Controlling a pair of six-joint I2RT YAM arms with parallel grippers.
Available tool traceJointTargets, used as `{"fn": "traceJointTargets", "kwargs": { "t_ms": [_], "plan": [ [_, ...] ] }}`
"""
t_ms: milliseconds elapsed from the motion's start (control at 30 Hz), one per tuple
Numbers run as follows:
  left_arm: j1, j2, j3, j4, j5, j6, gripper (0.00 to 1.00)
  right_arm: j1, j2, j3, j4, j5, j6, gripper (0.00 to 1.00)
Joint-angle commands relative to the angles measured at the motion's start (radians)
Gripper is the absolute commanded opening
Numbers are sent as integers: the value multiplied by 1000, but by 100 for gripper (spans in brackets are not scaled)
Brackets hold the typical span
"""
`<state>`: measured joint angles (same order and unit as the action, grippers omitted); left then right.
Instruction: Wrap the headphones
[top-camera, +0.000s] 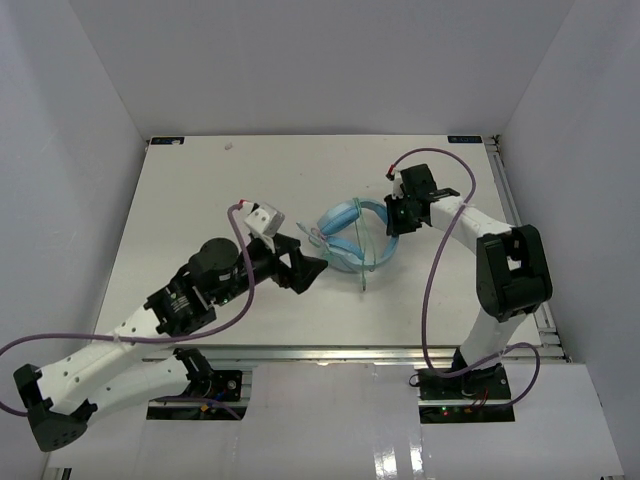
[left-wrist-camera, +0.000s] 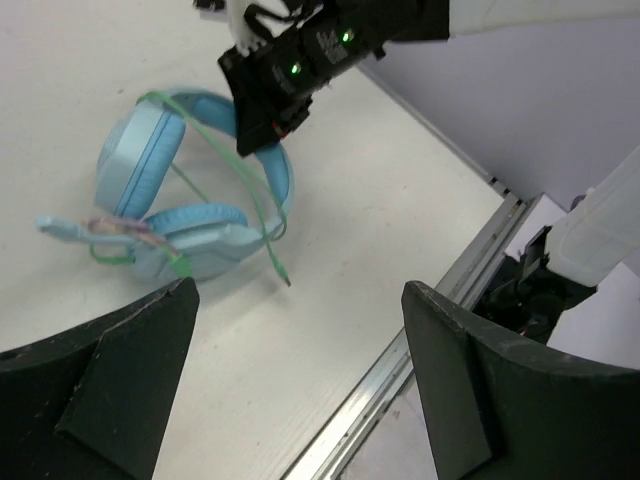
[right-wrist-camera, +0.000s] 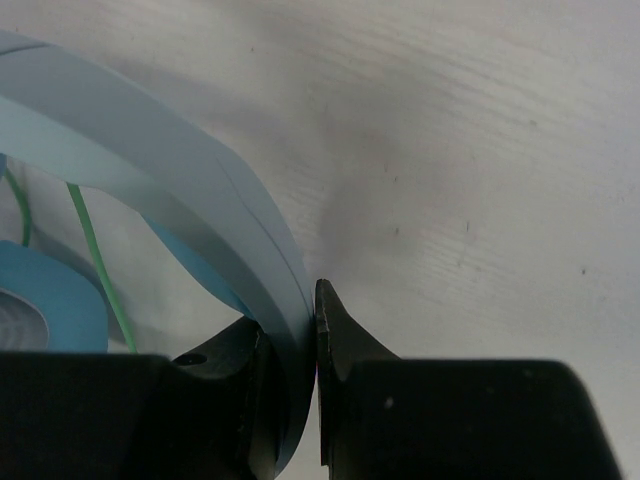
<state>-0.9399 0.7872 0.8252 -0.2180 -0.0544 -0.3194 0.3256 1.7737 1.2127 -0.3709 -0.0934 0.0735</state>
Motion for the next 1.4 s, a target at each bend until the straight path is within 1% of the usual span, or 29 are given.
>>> {"fn": "traceJointTargets", "kwargs": {
  "t_ms": [0, 67, 100, 167, 267, 367, 467, 567, 667, 700, 733, 800, 933, 1000, 1033, 1100, 1133, 1233, 1367],
  "plan": [
    [4, -168, -144, -79, -120, -23, 98, -5, 80, 128, 78, -51, 37, 9],
    [4, -229, -182, -102, -144, -37, 98, -5, 116, 147, 76, -55, 26, 17],
    [4, -256, -195, -115, -156, -39, 98, -4, 129, 151, 76, -61, 21, 23],
    [4, -292, -210, -130, -170, -40, 98, -6, 148, 155, 75, -67, 5, 39],
    [4, -324, -211, -149, -178, -33, 98, -9, 148, 148, 75, -60, -14, 56],
    [4, -332, -199, -167, -174, -24, 98, -27, 120, 134, 75, -68, -21, 63],
    [4, -326, -187, -172, -161, -17, 98, -61, 58, 106, 74, -82, -26, 69],
    [4, -316, -171, -173, -153, -3, 98, -101, -72, 60, 71, -86, -55, 81],
    [4, -300, -152, -173, -146, 15, 98, -115, -211, 13, 60, -83, -135, 93],
    [4, -292, -146, -174, -145, 21, 98, -115, -256, -4, 50, -90, -160, 95],
    [4, -284, -142, -175, -144, 26, 98, -114, -299, -22, 41, -99, -177, 95],
    [4, -269, -135, -180, -139, 36, 98, -117, -396, -73, 30, -94, -183, 90],
    [4, -227, -145, -234, -67, 123, 98, -117, -607, -236, 37, -35, -170, 90],
    [4, -227, -163, -260, -58, 133, 98, -117, -753, -308, 53, 10, -183, 90],
    [4, -233, -168, -258, -48, 134, 98, -117, -798, -332, 56, 22, -191, 90],
    [4, -259, -174, -269, -21, 132, 98, -118, -884, -375, 51, 96, -190, 90],
    [4, -287, -178, -268, -21, 132, 98, -129, -915, -386, 33, 128, -192, 90],
    [4, -352, -189, -272, -40, 129, 98, -143, -934, -406, -26, 165, -233, 90],
    [4, -474, -200, -290, -93, 111, 98, -180, -1007, -460, -75, 103, -293, 90]
  ]
}}
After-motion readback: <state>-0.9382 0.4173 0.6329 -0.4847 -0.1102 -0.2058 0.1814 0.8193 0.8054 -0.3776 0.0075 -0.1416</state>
